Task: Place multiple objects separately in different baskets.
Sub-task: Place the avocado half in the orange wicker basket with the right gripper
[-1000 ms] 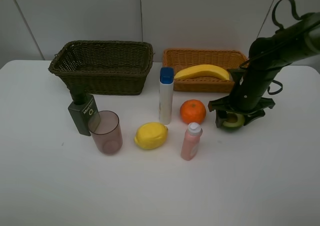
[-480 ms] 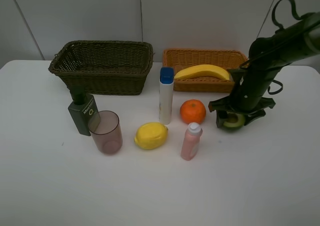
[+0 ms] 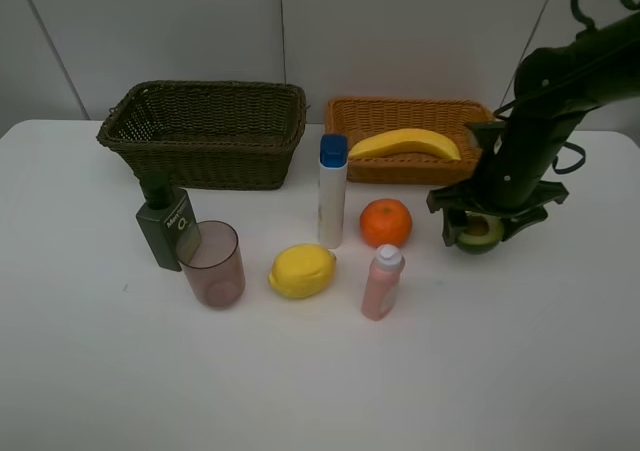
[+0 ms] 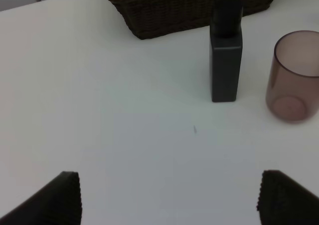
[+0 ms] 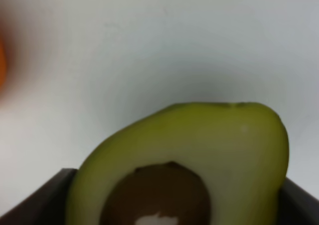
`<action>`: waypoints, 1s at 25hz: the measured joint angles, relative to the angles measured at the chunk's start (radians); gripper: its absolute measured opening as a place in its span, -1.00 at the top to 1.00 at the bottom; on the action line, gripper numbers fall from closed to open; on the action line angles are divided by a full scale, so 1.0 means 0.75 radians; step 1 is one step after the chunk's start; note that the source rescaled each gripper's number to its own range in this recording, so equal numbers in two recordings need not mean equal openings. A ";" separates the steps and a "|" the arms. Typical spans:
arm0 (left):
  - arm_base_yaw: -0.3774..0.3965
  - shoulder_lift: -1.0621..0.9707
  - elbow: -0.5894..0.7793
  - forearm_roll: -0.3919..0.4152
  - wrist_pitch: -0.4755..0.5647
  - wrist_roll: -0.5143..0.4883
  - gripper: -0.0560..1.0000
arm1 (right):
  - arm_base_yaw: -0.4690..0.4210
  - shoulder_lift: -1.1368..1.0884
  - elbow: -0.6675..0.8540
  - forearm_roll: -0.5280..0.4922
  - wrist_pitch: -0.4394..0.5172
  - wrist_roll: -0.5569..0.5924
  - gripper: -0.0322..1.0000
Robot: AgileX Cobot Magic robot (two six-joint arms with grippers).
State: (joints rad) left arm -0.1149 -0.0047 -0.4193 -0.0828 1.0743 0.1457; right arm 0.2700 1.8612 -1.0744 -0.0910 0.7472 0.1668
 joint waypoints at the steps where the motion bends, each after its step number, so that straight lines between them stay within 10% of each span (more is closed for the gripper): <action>1: 0.000 0.000 0.000 0.000 0.000 0.000 -0.90 | 0.000 -0.016 0.000 0.000 0.011 0.000 -0.33; 25: 0.000 0.000 0.000 0.000 0.000 0.000 -0.90 | 0.000 -0.201 -0.265 -0.006 0.116 -0.003 -0.33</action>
State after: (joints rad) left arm -0.1149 -0.0047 -0.4193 -0.0828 1.0743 0.1457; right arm 0.2700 1.7103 -1.2734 -0.0958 0.8346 0.1648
